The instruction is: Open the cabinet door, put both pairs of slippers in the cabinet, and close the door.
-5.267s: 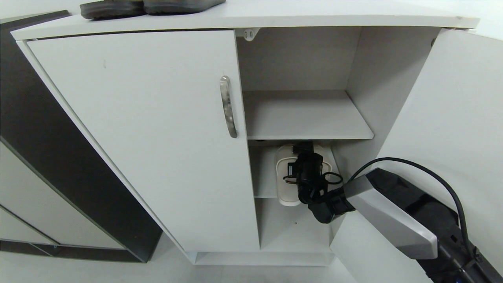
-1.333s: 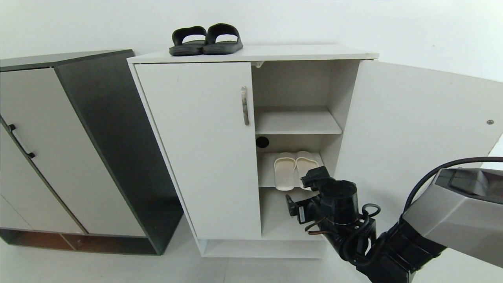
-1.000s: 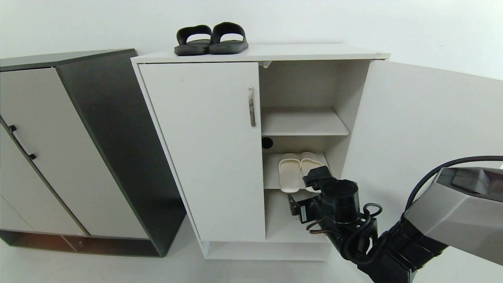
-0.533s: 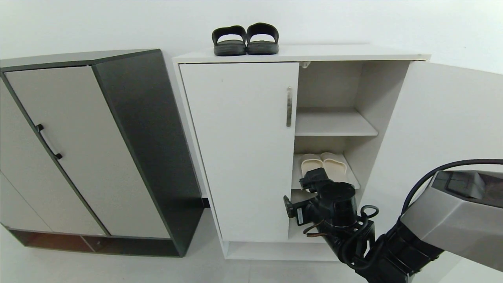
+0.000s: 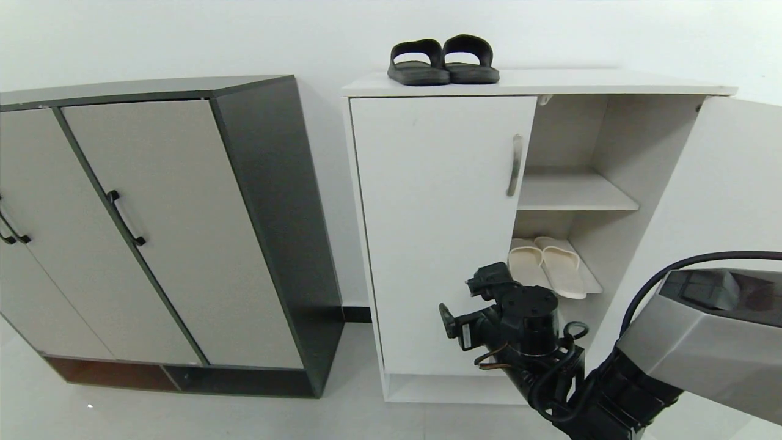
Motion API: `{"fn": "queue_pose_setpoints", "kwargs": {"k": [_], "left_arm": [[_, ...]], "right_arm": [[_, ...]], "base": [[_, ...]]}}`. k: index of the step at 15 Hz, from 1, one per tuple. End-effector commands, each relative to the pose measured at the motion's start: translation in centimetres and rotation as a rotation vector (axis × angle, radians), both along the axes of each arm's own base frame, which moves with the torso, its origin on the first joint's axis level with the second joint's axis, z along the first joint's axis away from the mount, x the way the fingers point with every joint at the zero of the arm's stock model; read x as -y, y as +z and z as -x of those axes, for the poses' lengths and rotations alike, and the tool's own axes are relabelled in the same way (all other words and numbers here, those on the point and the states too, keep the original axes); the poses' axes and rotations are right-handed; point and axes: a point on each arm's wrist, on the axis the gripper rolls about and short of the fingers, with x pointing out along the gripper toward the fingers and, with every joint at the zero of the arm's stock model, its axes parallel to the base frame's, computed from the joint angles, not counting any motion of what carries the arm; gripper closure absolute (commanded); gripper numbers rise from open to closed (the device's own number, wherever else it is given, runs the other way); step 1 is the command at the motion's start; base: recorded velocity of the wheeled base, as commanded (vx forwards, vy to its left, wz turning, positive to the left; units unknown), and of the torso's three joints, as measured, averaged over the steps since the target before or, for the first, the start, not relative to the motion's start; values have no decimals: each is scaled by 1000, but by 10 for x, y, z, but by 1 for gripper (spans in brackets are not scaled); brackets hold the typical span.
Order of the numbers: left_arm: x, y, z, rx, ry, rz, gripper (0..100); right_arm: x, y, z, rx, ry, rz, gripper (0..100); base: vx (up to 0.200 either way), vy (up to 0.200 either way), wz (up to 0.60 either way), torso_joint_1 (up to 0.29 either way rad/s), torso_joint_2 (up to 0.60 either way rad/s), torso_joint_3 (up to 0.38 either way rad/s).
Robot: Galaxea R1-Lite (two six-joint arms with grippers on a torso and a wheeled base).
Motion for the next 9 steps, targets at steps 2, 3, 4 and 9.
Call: {"fn": "queue_pose_setpoints", "kwargs": {"k": [2,3,4,9], "left_arm": [[0,0,0,-2,0,1,100],[0,0,0,-2,0,1,100],[0,0,0,-2,0,1,100],[0,0,0,-2,2,1,100]], "right_arm": [[0,-2,0,-3,10,1,0],[0,-1,0,3,15,-5,0],[0,-1,1,5,15,-8,0],[0,-2,1,3,15,-5,0]], "base": [[0,0,0,0,0,0],[0,0,0,0,0,0],[0,0,0,0,0,0],[0,0,0,0,0,0]]}}
